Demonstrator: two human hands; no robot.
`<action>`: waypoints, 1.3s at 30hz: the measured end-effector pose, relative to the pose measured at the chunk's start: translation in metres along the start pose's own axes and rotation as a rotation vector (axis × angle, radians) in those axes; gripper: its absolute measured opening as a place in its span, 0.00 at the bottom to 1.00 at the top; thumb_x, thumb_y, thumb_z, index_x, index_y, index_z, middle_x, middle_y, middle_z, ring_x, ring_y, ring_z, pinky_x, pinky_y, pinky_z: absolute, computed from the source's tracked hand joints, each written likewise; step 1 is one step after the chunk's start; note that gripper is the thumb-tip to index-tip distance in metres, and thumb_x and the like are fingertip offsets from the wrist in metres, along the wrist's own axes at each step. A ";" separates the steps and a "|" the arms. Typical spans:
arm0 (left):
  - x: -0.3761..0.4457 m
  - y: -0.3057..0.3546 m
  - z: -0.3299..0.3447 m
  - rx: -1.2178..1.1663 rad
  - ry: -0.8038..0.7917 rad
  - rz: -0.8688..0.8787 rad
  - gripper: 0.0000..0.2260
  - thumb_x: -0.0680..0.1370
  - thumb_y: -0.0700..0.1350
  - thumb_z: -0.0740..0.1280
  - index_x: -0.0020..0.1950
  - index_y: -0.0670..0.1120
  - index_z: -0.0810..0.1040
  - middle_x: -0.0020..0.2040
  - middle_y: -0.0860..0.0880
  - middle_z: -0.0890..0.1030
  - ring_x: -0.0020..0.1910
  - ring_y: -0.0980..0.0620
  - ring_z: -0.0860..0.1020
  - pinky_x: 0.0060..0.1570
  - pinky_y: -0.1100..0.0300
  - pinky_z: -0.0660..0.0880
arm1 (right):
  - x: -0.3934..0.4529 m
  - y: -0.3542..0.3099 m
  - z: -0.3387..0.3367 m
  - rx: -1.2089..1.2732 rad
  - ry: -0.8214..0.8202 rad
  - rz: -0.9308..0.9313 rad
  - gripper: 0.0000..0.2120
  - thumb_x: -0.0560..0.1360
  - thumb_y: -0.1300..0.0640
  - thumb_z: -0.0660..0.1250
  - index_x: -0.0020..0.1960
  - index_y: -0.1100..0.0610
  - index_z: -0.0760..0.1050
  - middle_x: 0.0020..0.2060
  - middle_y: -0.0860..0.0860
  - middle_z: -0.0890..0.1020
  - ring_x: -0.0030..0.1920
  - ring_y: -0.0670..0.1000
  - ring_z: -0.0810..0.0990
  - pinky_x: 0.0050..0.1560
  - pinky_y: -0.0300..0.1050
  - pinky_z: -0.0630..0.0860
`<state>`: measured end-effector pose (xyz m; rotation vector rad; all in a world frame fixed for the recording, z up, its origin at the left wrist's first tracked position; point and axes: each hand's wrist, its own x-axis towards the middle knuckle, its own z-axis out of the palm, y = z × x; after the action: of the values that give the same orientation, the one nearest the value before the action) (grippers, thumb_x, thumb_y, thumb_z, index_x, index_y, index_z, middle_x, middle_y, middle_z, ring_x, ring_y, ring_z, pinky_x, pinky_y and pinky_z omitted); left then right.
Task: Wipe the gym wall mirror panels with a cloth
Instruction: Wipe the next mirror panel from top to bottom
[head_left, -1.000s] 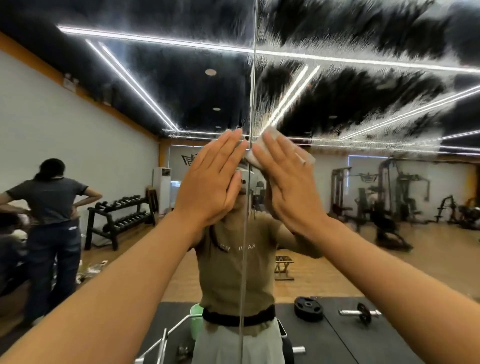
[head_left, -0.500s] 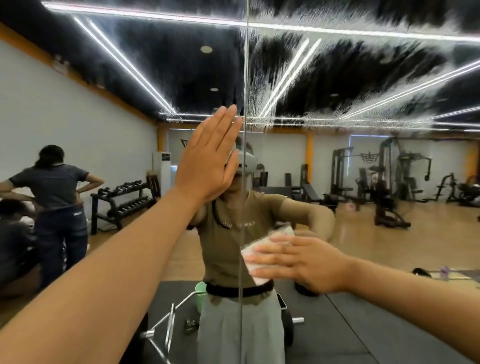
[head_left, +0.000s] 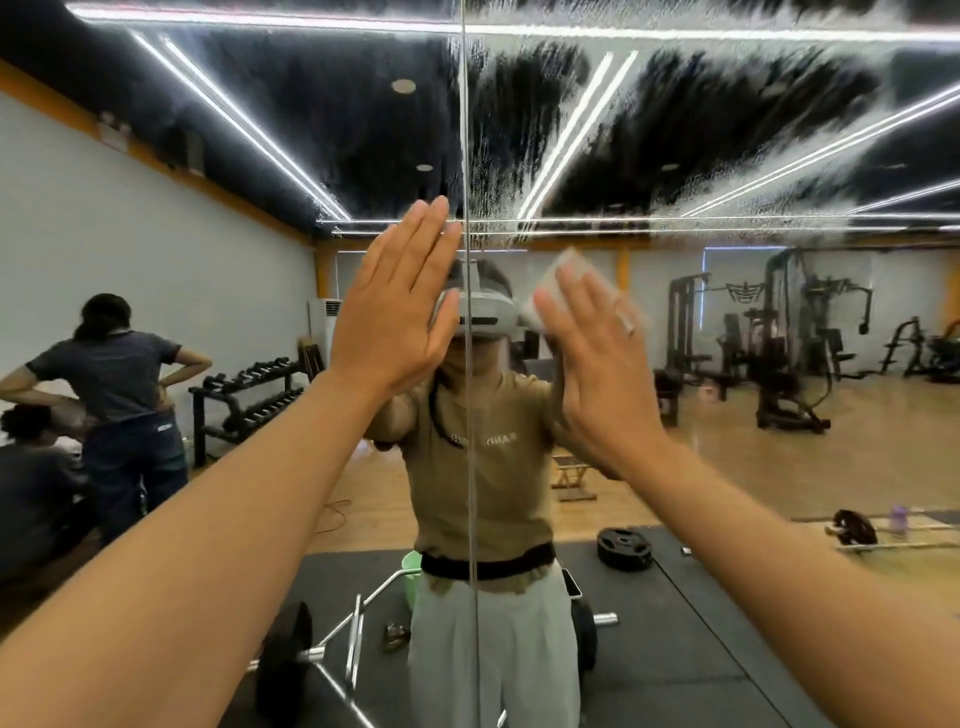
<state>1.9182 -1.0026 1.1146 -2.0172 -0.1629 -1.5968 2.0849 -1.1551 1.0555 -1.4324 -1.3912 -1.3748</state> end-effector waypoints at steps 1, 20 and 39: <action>0.000 0.000 0.000 0.003 -0.001 0.003 0.26 0.83 0.48 0.56 0.80 0.41 0.58 0.80 0.43 0.57 0.80 0.46 0.53 0.78 0.50 0.50 | -0.031 -0.004 0.003 0.023 -0.038 -0.035 0.32 0.76 0.70 0.62 0.78 0.56 0.60 0.80 0.55 0.56 0.80 0.56 0.51 0.78 0.57 0.50; 0.001 0.006 -0.007 0.035 -0.026 -0.023 0.27 0.82 0.50 0.56 0.80 0.42 0.58 0.80 0.44 0.57 0.80 0.50 0.50 0.78 0.56 0.47 | -0.006 0.101 -0.057 -0.084 -0.084 -0.063 0.28 0.78 0.64 0.59 0.77 0.55 0.62 0.78 0.55 0.60 0.79 0.53 0.54 0.78 0.50 0.49; 0.011 0.044 -0.005 0.093 -0.069 -0.229 0.29 0.82 0.55 0.53 0.78 0.38 0.59 0.79 0.41 0.57 0.79 0.43 0.52 0.78 0.47 0.50 | -0.249 0.120 -0.073 -0.071 -0.369 -0.185 0.32 0.76 0.62 0.53 0.80 0.50 0.56 0.78 0.48 0.59 0.78 0.51 0.57 0.73 0.52 0.59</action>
<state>1.9358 -1.0445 1.1098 -2.0418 -0.5013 -1.6226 2.2210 -1.3011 0.8509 -1.7024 -1.7612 -1.3287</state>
